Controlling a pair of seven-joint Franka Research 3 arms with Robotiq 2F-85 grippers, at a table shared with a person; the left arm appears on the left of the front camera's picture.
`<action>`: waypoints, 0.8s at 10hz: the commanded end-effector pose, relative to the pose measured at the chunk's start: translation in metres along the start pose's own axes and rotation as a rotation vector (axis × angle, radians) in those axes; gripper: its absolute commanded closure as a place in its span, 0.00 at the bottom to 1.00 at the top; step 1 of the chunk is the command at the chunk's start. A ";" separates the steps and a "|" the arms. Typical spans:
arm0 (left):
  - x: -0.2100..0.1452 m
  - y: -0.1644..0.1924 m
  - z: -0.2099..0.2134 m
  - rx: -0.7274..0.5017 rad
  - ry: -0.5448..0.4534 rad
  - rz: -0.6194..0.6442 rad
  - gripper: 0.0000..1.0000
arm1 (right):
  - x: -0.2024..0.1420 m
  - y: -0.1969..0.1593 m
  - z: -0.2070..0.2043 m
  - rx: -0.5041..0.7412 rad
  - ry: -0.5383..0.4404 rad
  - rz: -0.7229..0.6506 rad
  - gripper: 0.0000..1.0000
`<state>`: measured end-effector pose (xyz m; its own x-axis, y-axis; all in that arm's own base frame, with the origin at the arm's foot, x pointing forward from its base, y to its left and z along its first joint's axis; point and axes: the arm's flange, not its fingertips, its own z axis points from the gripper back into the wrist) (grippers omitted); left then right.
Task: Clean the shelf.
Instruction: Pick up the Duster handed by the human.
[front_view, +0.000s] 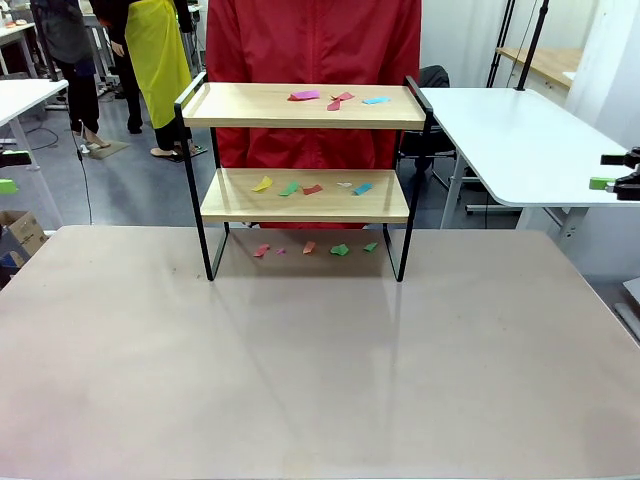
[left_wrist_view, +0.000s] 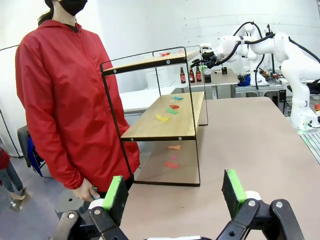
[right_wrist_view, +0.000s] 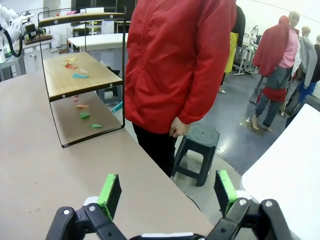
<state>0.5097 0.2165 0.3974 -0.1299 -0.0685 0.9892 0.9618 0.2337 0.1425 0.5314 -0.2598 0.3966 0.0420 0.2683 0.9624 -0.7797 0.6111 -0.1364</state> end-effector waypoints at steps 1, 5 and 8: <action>0.002 0.000 -0.001 -0.004 0.006 -0.004 0.00 | 0.005 -0.001 -0.002 -0.001 0.008 -0.015 0.00; 0.002 0.000 -0.001 -0.004 0.006 -0.004 0.00 | 0.005 -0.001 -0.002 -0.001 0.008 -0.015 0.00; 0.002 0.000 -0.001 -0.004 0.006 -0.004 0.00 | 0.005 -0.001 -0.002 -0.001 0.008 -0.015 0.00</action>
<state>0.5097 0.2166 0.3976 -0.1302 -0.0687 0.9891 0.9618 0.2337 0.1428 0.5315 -0.2599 0.3957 0.0384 0.2645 0.9636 -0.7801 0.6106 -0.1365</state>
